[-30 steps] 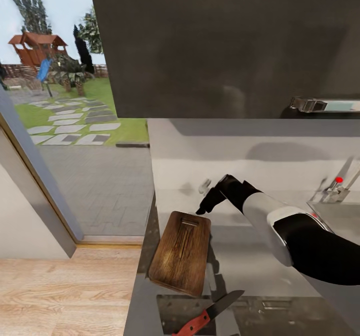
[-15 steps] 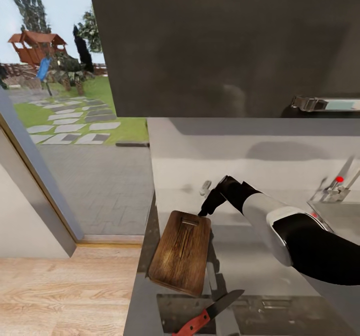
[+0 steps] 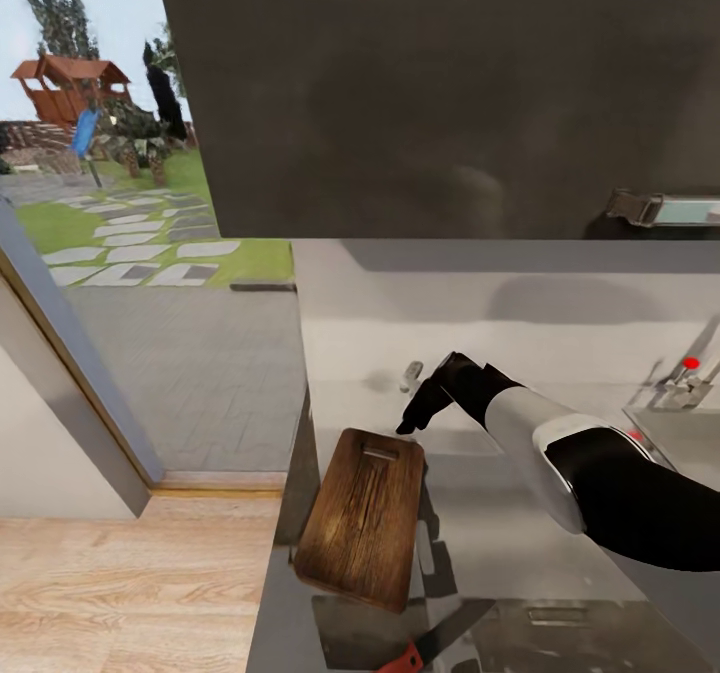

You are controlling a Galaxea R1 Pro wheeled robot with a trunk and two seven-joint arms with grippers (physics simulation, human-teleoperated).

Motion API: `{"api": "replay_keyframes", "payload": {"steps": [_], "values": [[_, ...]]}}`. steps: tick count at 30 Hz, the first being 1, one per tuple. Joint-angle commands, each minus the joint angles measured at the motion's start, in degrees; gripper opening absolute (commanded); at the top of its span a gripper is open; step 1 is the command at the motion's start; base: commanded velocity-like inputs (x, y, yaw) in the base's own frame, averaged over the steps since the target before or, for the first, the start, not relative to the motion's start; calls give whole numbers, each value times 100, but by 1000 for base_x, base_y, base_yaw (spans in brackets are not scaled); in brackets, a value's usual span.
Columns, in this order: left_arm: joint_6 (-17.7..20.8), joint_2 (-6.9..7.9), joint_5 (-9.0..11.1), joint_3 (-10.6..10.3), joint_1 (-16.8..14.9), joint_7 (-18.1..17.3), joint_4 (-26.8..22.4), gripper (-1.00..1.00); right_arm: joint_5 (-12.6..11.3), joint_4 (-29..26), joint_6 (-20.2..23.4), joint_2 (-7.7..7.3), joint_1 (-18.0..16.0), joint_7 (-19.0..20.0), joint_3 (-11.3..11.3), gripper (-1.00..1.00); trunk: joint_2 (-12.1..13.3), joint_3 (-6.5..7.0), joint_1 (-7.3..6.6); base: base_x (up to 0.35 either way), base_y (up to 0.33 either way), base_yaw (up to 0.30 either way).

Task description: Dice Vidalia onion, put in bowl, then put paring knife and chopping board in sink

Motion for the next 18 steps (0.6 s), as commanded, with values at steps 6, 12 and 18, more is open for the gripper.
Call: {"api": "replay_keyframes", "payload": {"steps": [6, 12, 18], "values": [[-9, -1, 4, 2, 2, 2, -14, 100, -6, -10, 36, 5, -3, 23, 21, 100, -11, -12, 4, 23, 0, 0], [-9, -1, 6, 2, 2, 2, -15, 100, -13, 2, 36, 34, -3, 23, 21, 100, -11, -12, 4, 4, 0, 0], [-9, -1, 4, 2, 2, 2, -15, 100, -14, 82, 29, 165, -3, 23, 21, 100, -11, -12, 4, 0, 0, 0]]}}
